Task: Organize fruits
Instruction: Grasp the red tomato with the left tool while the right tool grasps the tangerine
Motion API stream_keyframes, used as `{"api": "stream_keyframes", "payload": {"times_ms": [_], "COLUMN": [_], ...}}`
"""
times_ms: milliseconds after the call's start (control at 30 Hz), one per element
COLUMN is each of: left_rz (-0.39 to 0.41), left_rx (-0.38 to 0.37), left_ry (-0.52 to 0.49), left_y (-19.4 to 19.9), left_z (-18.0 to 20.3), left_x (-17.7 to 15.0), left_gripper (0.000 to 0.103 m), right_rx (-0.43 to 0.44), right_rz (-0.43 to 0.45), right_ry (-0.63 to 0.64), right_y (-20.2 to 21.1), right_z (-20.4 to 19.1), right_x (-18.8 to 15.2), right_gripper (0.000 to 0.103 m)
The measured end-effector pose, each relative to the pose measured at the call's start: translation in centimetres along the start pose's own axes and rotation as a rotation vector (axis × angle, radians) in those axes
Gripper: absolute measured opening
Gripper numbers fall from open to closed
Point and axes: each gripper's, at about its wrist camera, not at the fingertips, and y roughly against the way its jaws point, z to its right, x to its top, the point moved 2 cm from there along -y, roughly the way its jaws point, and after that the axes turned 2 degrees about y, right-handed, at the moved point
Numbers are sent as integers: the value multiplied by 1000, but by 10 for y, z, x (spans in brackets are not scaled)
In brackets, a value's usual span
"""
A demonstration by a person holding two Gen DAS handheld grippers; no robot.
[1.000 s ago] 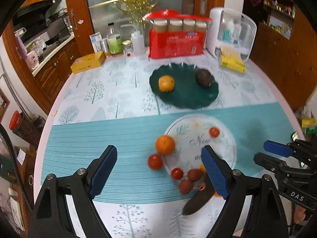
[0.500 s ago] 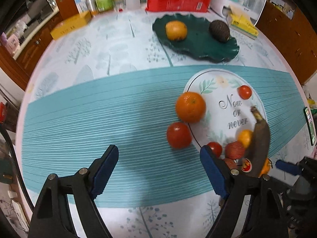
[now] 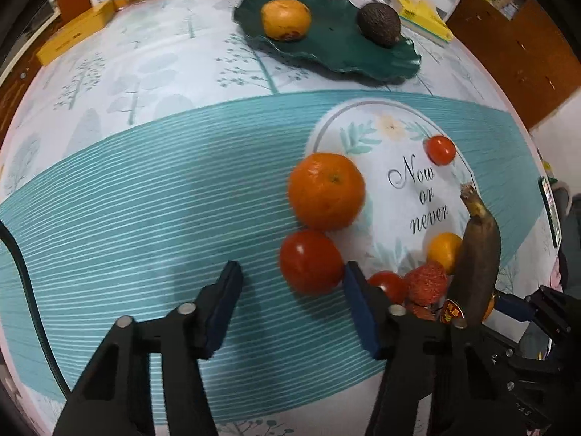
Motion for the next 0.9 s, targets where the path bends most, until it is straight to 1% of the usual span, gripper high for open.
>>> {"api": "stream_keyframes", "payload": {"times_ms": [33, 100, 267, 333, 533, 700, 900], "left_rz": [-1, -3, 0, -1, -1, 36, 81], "left_rx": [0, -13, -26, -35, -72, -72, -98], "left_ry": [-15, -36, -70, -67, -51, -73, -94], "left_y": [-1, -3, -4, -3, 1, 15, 34], "left_z": [3, 9, 20, 21, 16, 15, 16], "left_x": [1, 4, 8, 8, 2, -3, -6], "left_gripper": [49, 49, 41, 33, 31, 31, 30], "right_rx": [-4, -7, -9, -14, -44, -39, -75], "right_rz": [-1, -6, -14, -12, 4, 2, 14], "right_ry": [5, 14, 10, 20, 53, 19, 10], "right_y": [-1, -1, -5, -6, -9, -6, 6], "right_z": [0, 0, 1, 1, -3, 0, -3], "right_x": [2, 3, 6, 8, 8, 6, 2], "right_gripper": [36, 38, 39, 39, 39, 37, 36]}}
